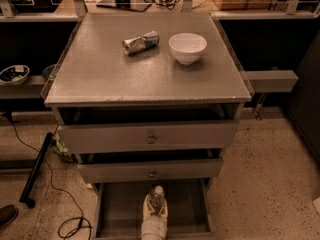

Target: Place water bottle into bottom drawer

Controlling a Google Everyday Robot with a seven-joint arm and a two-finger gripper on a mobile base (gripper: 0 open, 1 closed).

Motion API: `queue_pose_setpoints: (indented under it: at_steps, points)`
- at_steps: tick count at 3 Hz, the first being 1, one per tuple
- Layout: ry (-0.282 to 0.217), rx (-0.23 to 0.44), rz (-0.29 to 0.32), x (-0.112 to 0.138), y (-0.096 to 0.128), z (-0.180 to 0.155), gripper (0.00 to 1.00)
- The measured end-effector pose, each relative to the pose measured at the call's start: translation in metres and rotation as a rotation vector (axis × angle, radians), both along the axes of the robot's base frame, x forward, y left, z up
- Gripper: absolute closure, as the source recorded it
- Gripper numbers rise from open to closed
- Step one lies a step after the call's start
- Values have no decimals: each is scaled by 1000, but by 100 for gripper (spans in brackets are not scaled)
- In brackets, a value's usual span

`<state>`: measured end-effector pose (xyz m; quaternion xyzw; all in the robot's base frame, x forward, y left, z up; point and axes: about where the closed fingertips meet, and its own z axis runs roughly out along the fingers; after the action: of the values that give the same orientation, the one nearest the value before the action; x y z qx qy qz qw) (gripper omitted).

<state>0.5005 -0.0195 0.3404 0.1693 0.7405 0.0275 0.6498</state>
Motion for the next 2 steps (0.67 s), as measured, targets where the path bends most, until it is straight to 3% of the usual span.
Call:
queue_pose_setpoints:
  at_steps: [2]
  points:
    - [0, 0, 0, 0, 0, 0, 100]
